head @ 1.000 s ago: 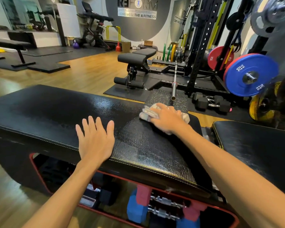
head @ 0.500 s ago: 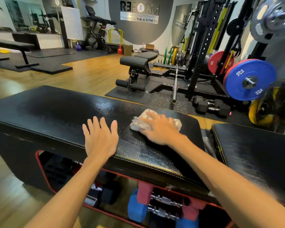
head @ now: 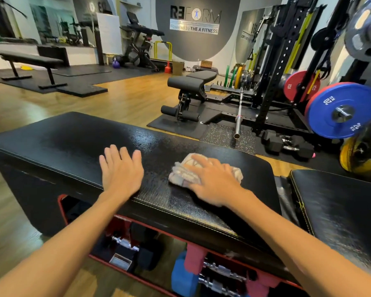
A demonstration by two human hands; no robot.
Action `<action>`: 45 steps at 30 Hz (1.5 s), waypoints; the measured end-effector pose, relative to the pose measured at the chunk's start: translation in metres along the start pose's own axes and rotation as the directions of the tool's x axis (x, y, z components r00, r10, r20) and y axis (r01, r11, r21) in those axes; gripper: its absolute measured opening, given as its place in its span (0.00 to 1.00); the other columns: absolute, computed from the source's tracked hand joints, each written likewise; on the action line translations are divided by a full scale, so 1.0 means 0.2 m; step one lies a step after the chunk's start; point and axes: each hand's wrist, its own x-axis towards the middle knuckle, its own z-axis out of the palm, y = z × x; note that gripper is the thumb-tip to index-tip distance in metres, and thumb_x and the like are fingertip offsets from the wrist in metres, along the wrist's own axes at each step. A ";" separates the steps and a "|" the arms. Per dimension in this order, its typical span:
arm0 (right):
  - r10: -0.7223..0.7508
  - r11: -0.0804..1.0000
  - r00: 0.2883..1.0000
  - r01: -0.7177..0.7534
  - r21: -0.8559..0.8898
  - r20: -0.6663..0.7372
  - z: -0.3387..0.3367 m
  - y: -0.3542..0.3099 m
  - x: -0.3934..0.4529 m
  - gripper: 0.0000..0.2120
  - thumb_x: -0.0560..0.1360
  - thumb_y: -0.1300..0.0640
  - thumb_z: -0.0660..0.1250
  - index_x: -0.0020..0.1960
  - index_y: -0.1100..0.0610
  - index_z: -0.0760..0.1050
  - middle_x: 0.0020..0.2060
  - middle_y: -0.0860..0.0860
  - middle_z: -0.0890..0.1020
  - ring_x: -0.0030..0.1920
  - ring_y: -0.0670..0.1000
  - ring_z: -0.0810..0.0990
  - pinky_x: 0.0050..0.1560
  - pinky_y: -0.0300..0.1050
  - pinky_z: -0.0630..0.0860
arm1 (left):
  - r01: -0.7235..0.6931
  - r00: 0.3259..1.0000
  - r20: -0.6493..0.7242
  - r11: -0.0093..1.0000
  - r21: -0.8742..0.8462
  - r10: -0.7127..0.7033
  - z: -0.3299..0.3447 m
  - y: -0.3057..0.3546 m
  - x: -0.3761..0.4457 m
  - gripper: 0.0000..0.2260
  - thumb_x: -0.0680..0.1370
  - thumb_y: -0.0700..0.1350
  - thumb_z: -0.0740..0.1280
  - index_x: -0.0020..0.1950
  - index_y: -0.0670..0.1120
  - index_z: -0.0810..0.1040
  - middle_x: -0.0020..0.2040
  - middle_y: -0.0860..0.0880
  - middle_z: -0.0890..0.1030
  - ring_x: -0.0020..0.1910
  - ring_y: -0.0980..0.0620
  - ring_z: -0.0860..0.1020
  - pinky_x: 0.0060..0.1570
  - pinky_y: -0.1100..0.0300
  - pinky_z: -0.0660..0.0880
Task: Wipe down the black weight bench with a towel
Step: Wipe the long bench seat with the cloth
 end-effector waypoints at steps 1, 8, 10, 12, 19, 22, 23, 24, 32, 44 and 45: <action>0.042 0.999 0.999 -0.042 0.000 -0.004 0.01 0.04 0.09 0.26 0.79 0.35 0.55 0.76 0.36 0.61 0.78 0.45 0.57 0.73 0.61 0.61 0.68 0.63 0.59 | 0.036 0.999 0.008 0.999 -0.017 -0.036 0.00 -0.03 0.03 0.36 0.73 0.52 0.31 0.63 0.37 0.70 0.64 0.34 0.70 0.65 0.32 0.62 0.65 0.35 0.60; 0.240 0.970 0.971 -0.239 0.052 -0.017 0.02 0.28 0.63 0.26 0.78 0.35 0.54 0.73 0.43 0.66 0.72 0.48 0.66 0.67 0.65 0.68 0.64 0.64 0.63 | -0.055 0.988 -0.150 0.976 -0.212 0.023 0.01 -0.06 0.04 0.32 0.76 0.55 0.39 0.57 0.35 0.73 0.62 0.39 0.74 0.70 0.40 0.63 0.74 0.42 0.52; 0.270 0.961 0.963 -0.268 0.068 -0.022 0.03 0.29 0.70 0.27 0.78 0.34 0.54 0.73 0.44 0.67 0.71 0.50 0.69 0.67 0.64 0.69 0.65 0.65 0.62 | -0.058 0.987 -0.161 0.963 -0.265 0.015 0.00 -0.06 0.03 0.30 0.76 0.55 0.39 0.55 0.36 0.73 0.61 0.39 0.74 0.68 0.40 0.65 0.74 0.43 0.52; 0.279 0.958 0.960 -0.277 0.068 -0.018 0.04 0.28 0.71 0.28 0.78 0.33 0.53 0.73 0.45 0.66 0.72 0.51 0.69 0.68 0.65 0.69 0.65 0.66 0.62 | -0.078 0.983 -0.179 0.959 -0.272 0.029 -0.01 -0.05 0.02 0.26 0.77 0.53 0.41 0.51 0.38 0.72 0.57 0.40 0.76 0.64 0.39 0.68 0.72 0.42 0.55; 0.114 0.993 0.992 -0.116 -0.019 -0.057 0.03 0.10 0.51 0.27 0.79 0.33 0.51 0.75 0.41 0.64 0.76 0.50 0.62 0.70 0.64 0.66 0.67 0.65 0.63 | -0.053 0.988 -0.153 0.982 -0.179 0.025 0.02 -0.06 0.03 0.31 0.77 0.58 0.39 0.54 0.40 0.76 0.56 0.45 0.77 0.62 0.44 0.70 0.75 0.43 0.51; 0.042 0.999 0.998 -0.041 0.013 -0.050 0.01 -0.05 0.36 0.26 0.80 0.35 0.52 0.75 0.41 0.65 0.78 0.49 0.59 0.73 0.63 0.63 0.69 0.63 0.60 | -0.072 0.991 -0.117 0.994 -0.083 0.062 0.02 -0.05 0.03 0.32 0.77 0.57 0.38 0.57 0.40 0.75 0.59 0.43 0.77 0.64 0.42 0.69 0.73 0.41 0.52; 0.017 1.000 0.998 -0.016 0.027 -0.054 0.01 -0.10 0.31 0.25 0.80 0.35 0.53 0.75 0.41 0.65 0.78 0.49 0.59 0.74 0.62 0.62 0.69 0.63 0.58 | -0.086 0.991 -0.113 0.993 -0.075 0.078 0.01 -0.05 0.03 0.31 0.77 0.56 0.38 0.57 0.40 0.75 0.58 0.43 0.77 0.63 0.42 0.69 0.73 0.40 0.52; -0.009 0.999 0.998 0.011 0.035 -0.060 0.01 -0.13 0.27 0.25 0.80 0.36 0.53 0.75 0.40 0.65 0.79 0.48 0.58 0.74 0.62 0.61 0.70 0.62 0.58 | -0.100 0.989 -0.115 0.992 -0.076 0.090 0.01 -0.04 0.03 0.30 0.77 0.56 0.38 0.54 0.41 0.75 0.56 0.44 0.77 0.62 0.43 0.70 0.73 0.40 0.52; -0.221 0.969 0.974 0.225 0.101 -0.049 0.00 -0.31 -0.03 0.24 0.80 0.38 0.56 0.76 0.36 0.61 0.80 0.47 0.54 0.77 0.62 0.53 0.72 0.64 0.51 | -0.105 0.990 -0.094 0.994 0.022 0.107 0.02 -0.05 0.04 0.29 0.77 0.55 0.36 0.48 0.43 0.74 0.50 0.44 0.78 0.56 0.43 0.71 0.70 0.37 0.55; 0.024 0.999 0.999 -0.025 0.020 0.030 0.03 -0.04 0.58 0.27 0.79 0.36 0.55 0.77 0.41 0.61 0.78 0.48 0.58 0.72 0.65 0.62 0.67 0.64 0.60 | -0.104 0.983 -0.156 0.993 -0.063 0.093 0.02 -0.06 0.04 0.15 0.80 0.46 0.44 0.42 0.46 0.67 0.42 0.48 0.72 0.47 0.46 0.67 0.69 0.37 0.57; 0.041 0.998 0.998 -0.043 0.044 0.038 0.03 0.00 0.64 0.27 0.79 0.36 0.55 0.77 0.40 0.61 0.77 0.48 0.58 0.72 0.65 0.62 0.67 0.64 0.60 | -0.110 0.980 -0.176 0.988 -0.104 0.091 0.01 -0.06 0.03 0.16 0.80 0.47 0.44 0.39 0.46 0.66 0.41 0.48 0.72 0.47 0.47 0.67 0.70 0.38 0.56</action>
